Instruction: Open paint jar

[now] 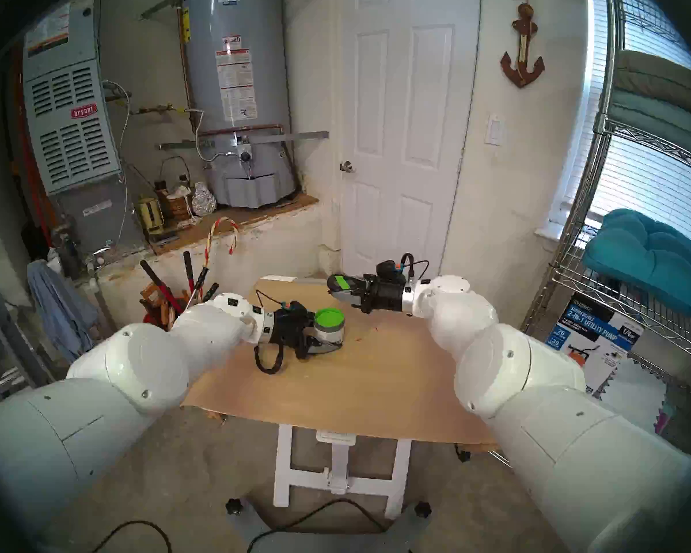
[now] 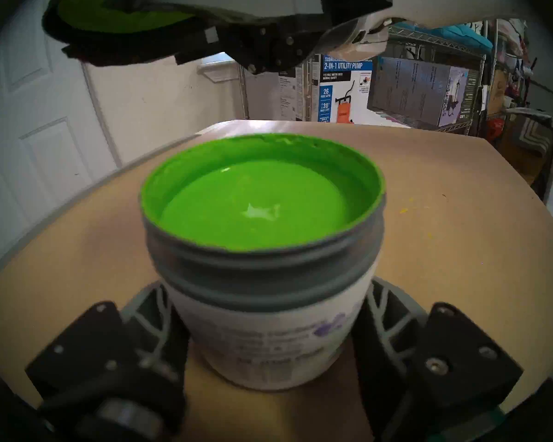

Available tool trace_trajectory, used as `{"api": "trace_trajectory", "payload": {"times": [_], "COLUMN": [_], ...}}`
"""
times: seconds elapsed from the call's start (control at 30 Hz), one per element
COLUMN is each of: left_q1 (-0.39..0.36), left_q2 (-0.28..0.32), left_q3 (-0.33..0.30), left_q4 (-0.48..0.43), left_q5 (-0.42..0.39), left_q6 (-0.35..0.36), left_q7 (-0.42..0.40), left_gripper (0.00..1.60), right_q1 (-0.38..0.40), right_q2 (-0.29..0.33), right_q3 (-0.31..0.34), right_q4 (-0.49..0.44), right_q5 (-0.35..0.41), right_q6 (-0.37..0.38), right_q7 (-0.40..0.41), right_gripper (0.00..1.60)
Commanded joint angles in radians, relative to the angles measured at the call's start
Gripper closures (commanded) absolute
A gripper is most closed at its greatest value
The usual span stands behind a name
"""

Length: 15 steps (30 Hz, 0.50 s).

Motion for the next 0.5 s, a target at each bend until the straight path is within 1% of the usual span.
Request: {"api": "trace_trajectory", "payload": {"times": [0.0,0.07,0.13,0.23,0.27,0.3,0.33,0.37,0.43,0.47], "left_q1": [0.001,0.001,0.001,0.003,0.003,0.003,0.004,0.004,0.004,0.005], "left_q2": [0.002,0.002,0.003,0.004,0.004,0.004,0.005,0.005,0.005,0.005], "left_q3": [0.004,0.005,0.005,0.005,0.005,0.005,0.005,0.005,0.006,0.005], "left_q4": [0.000,0.000,-0.001,-0.001,-0.002,-0.002,-0.002,-0.003,-0.003,-0.003], "left_q5": [0.004,0.004,0.005,0.005,0.005,0.005,0.006,0.006,0.006,0.006], "left_q6": [0.010,0.014,0.016,0.019,0.020,0.021,0.022,0.022,0.023,0.023], "left_q7": [-0.004,-0.006,-0.007,-0.008,-0.008,-0.008,-0.008,-0.008,-0.009,-0.009], "left_gripper": [1.34,1.27,1.32,1.30,1.27,1.17,1.12,0.93,0.80,0.80], "right_q1": [0.025,0.025,0.024,0.023,0.023,0.023,0.023,0.023,0.023,0.023], "right_q2": [0.010,0.013,0.016,0.019,0.021,0.021,0.022,0.023,0.026,0.027], "right_q3": [0.006,0.009,0.010,0.012,0.013,0.013,0.014,0.015,0.016,0.017], "right_q4": [0.003,0.006,0.008,0.012,0.013,0.014,0.016,0.017,0.019,0.020], "right_q5": [0.005,0.004,0.003,0.001,0.000,0.000,-0.001,-0.001,-0.002,-0.002], "right_q6": [-0.008,-0.009,-0.011,-0.014,-0.014,-0.015,-0.015,-0.016,-0.017,-0.018], "right_q7": [-0.008,-0.013,-0.015,-0.020,-0.021,-0.022,-0.023,-0.025,-0.027,-0.028], "right_gripper": [1.60,1.60,1.60,1.60,1.60,1.60,1.60,1.60,1.60,1.60]}}
